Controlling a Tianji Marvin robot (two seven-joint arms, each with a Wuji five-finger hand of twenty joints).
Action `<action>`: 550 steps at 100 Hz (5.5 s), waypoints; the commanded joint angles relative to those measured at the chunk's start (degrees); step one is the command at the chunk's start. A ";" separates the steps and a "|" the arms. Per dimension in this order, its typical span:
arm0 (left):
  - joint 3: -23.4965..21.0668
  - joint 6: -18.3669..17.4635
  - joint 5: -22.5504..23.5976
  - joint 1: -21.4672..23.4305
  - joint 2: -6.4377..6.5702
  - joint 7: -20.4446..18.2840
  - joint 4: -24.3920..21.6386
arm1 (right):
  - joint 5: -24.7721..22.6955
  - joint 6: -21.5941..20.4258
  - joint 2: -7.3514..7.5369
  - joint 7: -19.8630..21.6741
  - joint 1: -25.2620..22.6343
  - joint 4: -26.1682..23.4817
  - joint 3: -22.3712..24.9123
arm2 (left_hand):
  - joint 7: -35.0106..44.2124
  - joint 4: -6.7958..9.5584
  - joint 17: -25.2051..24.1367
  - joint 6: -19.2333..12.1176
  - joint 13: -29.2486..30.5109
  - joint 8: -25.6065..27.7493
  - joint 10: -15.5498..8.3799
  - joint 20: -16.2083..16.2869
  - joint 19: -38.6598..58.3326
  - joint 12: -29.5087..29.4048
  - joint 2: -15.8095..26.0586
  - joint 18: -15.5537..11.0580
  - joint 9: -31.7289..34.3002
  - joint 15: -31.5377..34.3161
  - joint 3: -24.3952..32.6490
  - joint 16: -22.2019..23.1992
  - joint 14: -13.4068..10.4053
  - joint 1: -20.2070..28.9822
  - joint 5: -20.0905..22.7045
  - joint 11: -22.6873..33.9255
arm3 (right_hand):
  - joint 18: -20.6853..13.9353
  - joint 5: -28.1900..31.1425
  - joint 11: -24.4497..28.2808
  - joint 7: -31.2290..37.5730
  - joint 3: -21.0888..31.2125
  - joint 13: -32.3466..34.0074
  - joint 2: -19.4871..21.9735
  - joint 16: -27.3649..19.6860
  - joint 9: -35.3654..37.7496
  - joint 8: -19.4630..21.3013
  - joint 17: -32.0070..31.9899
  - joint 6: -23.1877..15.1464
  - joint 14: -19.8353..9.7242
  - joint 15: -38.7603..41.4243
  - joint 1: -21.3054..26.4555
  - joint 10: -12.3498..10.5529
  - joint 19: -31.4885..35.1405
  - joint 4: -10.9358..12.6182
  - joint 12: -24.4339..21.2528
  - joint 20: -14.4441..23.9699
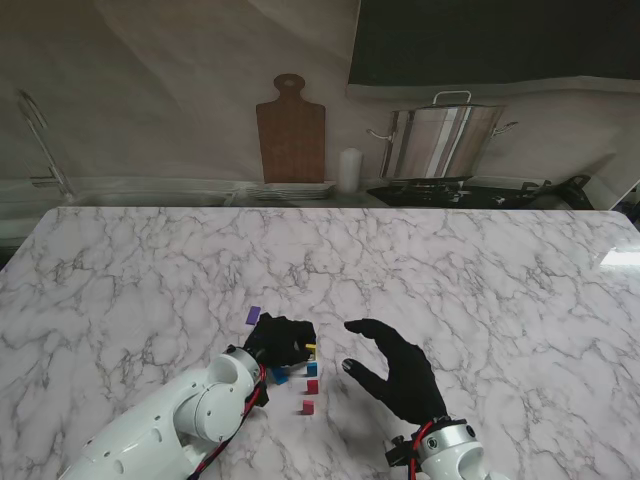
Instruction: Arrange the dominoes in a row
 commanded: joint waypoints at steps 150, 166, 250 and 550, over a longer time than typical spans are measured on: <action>-0.48 -1.01 1.62 0.25 1.29 -5.01 -1.03 | -0.23 0.40 0.02 0.12 -0.28 -0.14 -0.12 | -17.42 1.07 -3.52 4.71 -5.21 1.16 3.19 2.47 -4.02 -8.27 0.62 -0.15 -10.98 -3.19 7.26 -1.25 2.27 -5.45 -0.43 3.67 | 0.25 -0.09 0.88 0.37 1.42 1.21 -0.83 1.69 0.48 0.25 0.13 -0.90 0.42 1.16 -0.87 -0.21 0.90 0.62 0.37 0.58; -0.82 -1.07 1.92 0.56 1.47 -5.51 -1.40 | -0.22 0.37 0.04 0.20 -0.27 -0.11 -0.16 | -17.61 0.96 -3.67 4.74 -5.36 1.45 3.29 2.54 -4.29 -8.31 0.54 -0.27 -11.14 -3.31 7.51 -1.27 2.37 -5.65 -0.27 3.54 | 0.25 -0.05 0.85 0.39 1.45 1.21 -0.91 1.69 0.44 0.26 0.14 -0.85 0.49 1.16 -0.86 -0.17 0.92 0.62 0.36 0.59; -7.42 -4.28 7.99 5.52 3.47 -9.78 -6.33 | -0.47 0.21 0.07 0.12 -0.20 -0.05 -0.43 | -21.54 2.36 -4.14 4.36 -10.35 0.67 3.88 2.25 -9.85 -2.64 2.37 -0.58 -18.98 -4.00 8.23 -0.44 2.49 -10.21 -2.35 6.53 | 0.25 -0.07 0.83 0.40 1.65 1.22 -1.05 1.70 0.41 0.27 0.12 -0.89 0.43 1.16 -0.91 -0.21 0.92 0.59 0.36 0.59; -11.33 -22.92 21.27 8.21 6.19 -8.19 -3.02 | -0.25 0.26 0.01 -0.01 -0.50 -0.35 -0.17 | -2.23 -1.06 -2.64 -7.39 -3.09 11.32 -3.36 0.09 -6.45 18.90 -4.02 -0.47 -2.21 -2.46 5.06 -2.33 -0.64 0.14 -0.32 6.87 | 0.60 0.32 1.05 0.81 1.98 3.59 -1.00 2.33 1.54 0.23 1.48 -0.73 1.26 2.47 -0.92 0.09 3.34 0.57 0.41 1.12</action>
